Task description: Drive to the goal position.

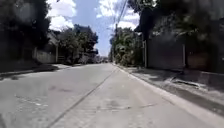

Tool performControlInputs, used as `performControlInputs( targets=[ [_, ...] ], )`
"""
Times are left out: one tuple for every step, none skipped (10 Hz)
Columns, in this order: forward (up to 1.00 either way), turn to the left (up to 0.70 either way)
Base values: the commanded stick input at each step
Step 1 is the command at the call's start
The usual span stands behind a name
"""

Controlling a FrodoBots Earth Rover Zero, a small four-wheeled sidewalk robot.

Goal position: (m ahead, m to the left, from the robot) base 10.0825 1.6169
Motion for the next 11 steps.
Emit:
performControlInputs(
  targets=[
    [1.0, 0.02],
    [1.0, 0.02],
    [1.0, 0.02],
    [1.0, 0.02],
    [1.0, 0.01],
    [1.0, 0.0],
    [1.0, 0.0],
    [1.0, 0.0],
    [1.0, 0.0],
    [1.0, 0.0],
    [1.0, 0.0]
  ],
)
